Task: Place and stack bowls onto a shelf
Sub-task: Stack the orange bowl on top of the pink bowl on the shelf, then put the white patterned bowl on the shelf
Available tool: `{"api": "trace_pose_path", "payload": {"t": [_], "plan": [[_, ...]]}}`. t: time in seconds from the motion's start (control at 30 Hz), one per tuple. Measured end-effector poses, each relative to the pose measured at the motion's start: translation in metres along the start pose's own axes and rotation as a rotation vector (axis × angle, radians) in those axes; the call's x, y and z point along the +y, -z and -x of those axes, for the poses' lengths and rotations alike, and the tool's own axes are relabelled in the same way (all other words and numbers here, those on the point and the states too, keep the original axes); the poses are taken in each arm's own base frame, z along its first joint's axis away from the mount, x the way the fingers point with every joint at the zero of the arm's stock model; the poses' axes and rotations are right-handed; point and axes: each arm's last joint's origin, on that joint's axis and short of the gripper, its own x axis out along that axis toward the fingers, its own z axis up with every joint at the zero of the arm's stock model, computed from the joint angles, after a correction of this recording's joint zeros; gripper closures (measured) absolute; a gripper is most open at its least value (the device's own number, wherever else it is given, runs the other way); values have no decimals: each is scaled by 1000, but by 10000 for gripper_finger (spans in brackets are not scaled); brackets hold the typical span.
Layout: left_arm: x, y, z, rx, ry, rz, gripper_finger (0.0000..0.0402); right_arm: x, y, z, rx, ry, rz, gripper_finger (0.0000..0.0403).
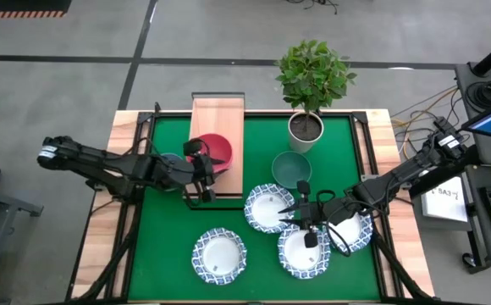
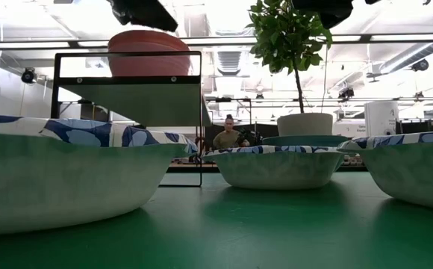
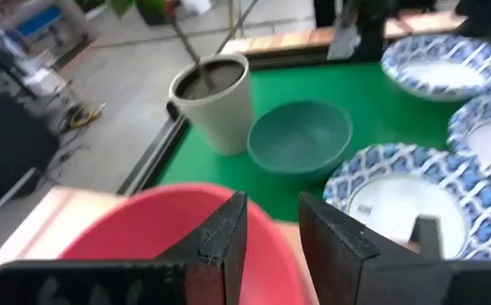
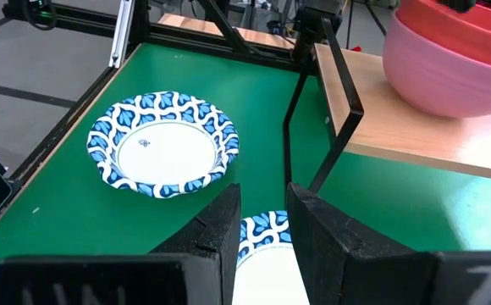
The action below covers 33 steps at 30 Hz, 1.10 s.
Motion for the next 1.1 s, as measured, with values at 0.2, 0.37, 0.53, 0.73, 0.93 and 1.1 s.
{"api": "trace_pose_path", "payload": {"t": [0.2,0.37,0.53,0.73,0.93,1.1], "plan": [[-1,3,-1,21,-4,32,311,0,0,0,0,0,0,314],[-1,4,-1,24,-6,54,311,0,0,0,0,0,-3,314],[-3,8,-3,38,-6,77,311,0,0,0,0,0,-3,314],[-11,-3,9,-39,45,91,311,0,0,0,0,0,-32,314],[-38,-20,37,-235,234,31,311,1,0,-2,-7,-1,-129,314],[-73,-17,58,-308,418,-119,311,13,0,-15,-69,-22,-153,314]]}}
